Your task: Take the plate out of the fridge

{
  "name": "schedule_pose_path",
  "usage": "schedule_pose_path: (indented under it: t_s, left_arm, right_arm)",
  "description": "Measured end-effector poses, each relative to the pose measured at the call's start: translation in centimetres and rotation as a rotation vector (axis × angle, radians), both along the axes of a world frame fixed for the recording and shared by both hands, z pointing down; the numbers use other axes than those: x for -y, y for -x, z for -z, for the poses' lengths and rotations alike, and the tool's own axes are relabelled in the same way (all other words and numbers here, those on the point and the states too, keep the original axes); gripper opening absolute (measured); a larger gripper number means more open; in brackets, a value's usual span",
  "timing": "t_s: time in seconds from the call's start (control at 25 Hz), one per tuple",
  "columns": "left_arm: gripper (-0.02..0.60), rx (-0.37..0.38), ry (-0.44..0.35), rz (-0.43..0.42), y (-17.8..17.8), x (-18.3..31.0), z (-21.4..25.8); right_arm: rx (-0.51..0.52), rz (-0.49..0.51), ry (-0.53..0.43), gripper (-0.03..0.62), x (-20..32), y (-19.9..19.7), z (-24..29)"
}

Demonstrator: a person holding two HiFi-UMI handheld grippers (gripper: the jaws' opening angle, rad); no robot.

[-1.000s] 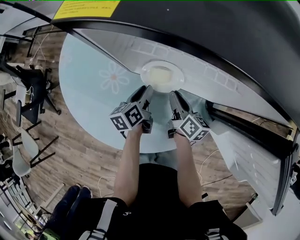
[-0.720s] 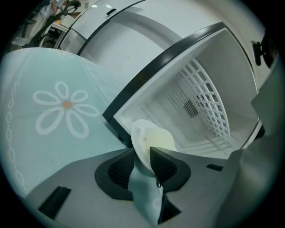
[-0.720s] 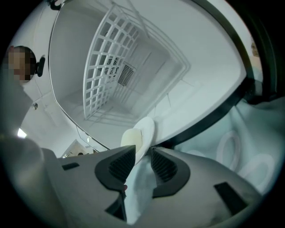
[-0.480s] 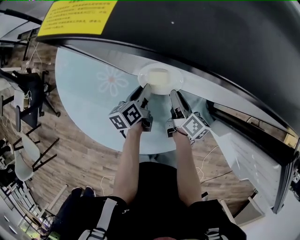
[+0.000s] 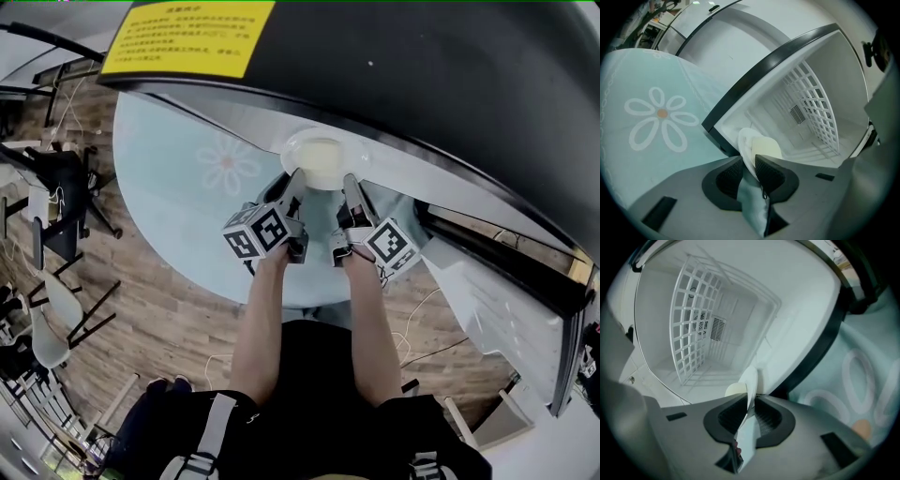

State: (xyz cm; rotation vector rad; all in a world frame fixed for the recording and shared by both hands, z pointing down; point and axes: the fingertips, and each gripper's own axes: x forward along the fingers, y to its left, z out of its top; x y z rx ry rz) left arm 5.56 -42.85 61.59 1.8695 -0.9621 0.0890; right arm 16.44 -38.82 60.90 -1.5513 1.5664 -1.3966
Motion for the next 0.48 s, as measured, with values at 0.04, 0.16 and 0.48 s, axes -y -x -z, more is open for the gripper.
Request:
schedule_pose_path:
  t_s: [0.04, 0.16, 0.48]
  left_arm:
    - [0.091, -0.004, -0.006, -0.002, 0.0, 0.0, 0.3]
    - [0.089, -0.005, -0.028, -0.008, 0.1, -0.2, 1.2]
    - [0.089, -0.036, -0.109, 0.000, 0.3, -1.0, 5.2]
  right_arm:
    - [-0.017, 0.006, 0.001, 0.049, 0.0, -0.1, 0.2]
    - [-0.029, 0.009, -0.004, 0.052, -0.5, 0.1, 0.7]
    - [-0.050, -0.005, -0.067, 0.051, -1.3, 0.2, 4.9]
